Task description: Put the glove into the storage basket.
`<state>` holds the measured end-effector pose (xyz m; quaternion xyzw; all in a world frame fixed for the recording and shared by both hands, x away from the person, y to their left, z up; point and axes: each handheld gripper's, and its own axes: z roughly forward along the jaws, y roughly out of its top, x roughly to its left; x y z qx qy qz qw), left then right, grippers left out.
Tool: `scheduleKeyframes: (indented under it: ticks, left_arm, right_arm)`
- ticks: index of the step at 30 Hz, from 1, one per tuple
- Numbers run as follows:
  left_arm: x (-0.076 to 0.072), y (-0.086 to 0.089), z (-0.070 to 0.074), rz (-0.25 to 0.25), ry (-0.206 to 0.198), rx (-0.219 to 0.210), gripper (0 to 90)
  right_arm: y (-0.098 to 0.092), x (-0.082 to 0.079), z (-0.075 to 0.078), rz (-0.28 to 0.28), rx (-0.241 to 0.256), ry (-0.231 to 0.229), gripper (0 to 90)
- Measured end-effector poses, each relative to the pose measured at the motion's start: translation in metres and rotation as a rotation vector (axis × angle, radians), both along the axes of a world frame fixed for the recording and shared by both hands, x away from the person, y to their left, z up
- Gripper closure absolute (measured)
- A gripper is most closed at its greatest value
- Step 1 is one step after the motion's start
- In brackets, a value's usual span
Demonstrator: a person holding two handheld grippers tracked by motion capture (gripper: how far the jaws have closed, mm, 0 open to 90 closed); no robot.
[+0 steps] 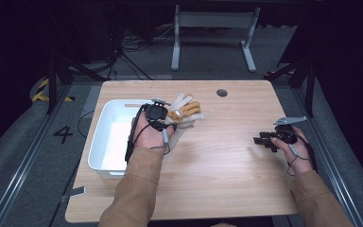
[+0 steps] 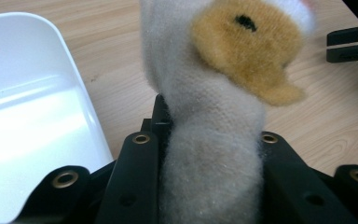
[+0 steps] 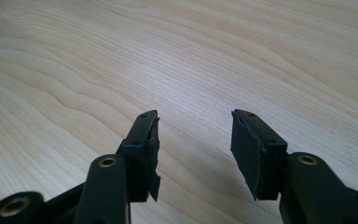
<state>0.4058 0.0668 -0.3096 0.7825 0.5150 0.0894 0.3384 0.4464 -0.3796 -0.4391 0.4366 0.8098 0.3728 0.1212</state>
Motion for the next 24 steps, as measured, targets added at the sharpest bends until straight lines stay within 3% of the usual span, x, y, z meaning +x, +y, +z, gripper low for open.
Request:
scheduleKeyframes:
  ticks: [12,17,21,24]
  left_arm:
    - [0.010,0.003,0.005,0.044,0.068,0.020,73.0]
    - [0.012,0.009,0.008,0.095,0.114,0.024,73.0]
    - [0.014,0.012,0.013,0.129,0.158,0.003,73.1]
    - [0.016,0.013,0.015,0.144,0.170,0.011,73.2]
  right_arm:
    - [-0.001,0.002,-0.005,0.007,0.001,0.026,52.3]
    - [-0.002,0.006,-0.006,0.010,0.013,0.037,52.0]
    - [-0.004,0.011,-0.005,0.001,0.025,0.035,52.1]
    - [-0.004,0.012,-0.006,0.001,0.032,0.038,52.1]
